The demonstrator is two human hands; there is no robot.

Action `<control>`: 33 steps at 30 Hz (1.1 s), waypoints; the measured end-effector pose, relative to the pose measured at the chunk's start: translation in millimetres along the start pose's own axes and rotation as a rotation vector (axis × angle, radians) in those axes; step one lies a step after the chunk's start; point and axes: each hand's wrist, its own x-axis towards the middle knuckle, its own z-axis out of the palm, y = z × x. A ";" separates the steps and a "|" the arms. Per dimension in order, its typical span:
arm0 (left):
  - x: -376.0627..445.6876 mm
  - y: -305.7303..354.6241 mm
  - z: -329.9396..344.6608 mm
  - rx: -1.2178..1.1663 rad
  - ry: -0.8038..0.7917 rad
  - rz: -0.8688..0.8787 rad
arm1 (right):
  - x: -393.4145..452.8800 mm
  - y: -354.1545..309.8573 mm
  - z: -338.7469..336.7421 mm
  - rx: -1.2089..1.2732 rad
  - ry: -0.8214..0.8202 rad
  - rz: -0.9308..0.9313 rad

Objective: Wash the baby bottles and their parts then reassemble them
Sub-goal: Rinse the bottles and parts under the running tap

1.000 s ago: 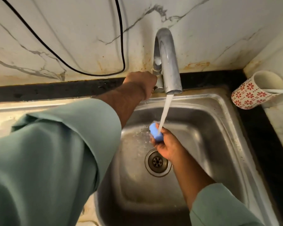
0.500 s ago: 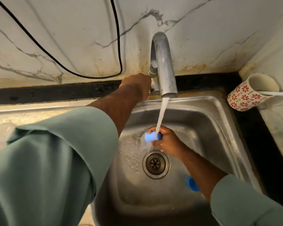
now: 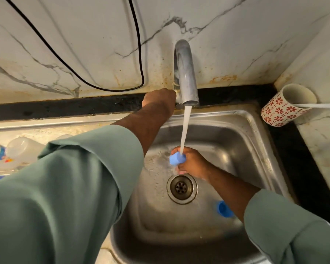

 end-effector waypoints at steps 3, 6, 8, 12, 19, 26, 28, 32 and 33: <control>-5.3 1.7 -0.4 -0.007 0.018 -0.026 | -4.3 -1.3 -1.3 -0.072 0.048 0.047; -9.8 4.1 0.1 -0.034 0.033 -0.057 | -6.1 -9.2 -3.4 -0.409 0.199 0.035; -9.8 5.7 -0.3 -0.054 0.038 -0.071 | -4.2 -11.8 -2.9 -0.635 0.334 0.035; -8.5 7.0 -0.4 -0.113 0.027 -0.094 | 7.6 -1.3 12.1 -0.491 0.291 0.118; -2.0 0.2 1.1 -0.187 -0.018 -0.092 | 19.7 15.7 33.5 0.317 0.152 0.243; -1.1 -0.1 5.1 -0.285 -0.011 -0.124 | 25.5 20.2 25.3 0.577 0.177 0.327; -0.7 1.2 6.2 -0.264 -0.008 -0.131 | 25.6 19.6 24.3 0.576 0.252 0.324; -3.9 -4.1 10.6 -0.377 0.004 -0.144 | 26.5 23.4 24.9 0.774 0.309 0.333; -3.4 -6.1 13.2 -0.468 0.005 -0.148 | 23.5 22.5 25.4 0.839 0.291 0.340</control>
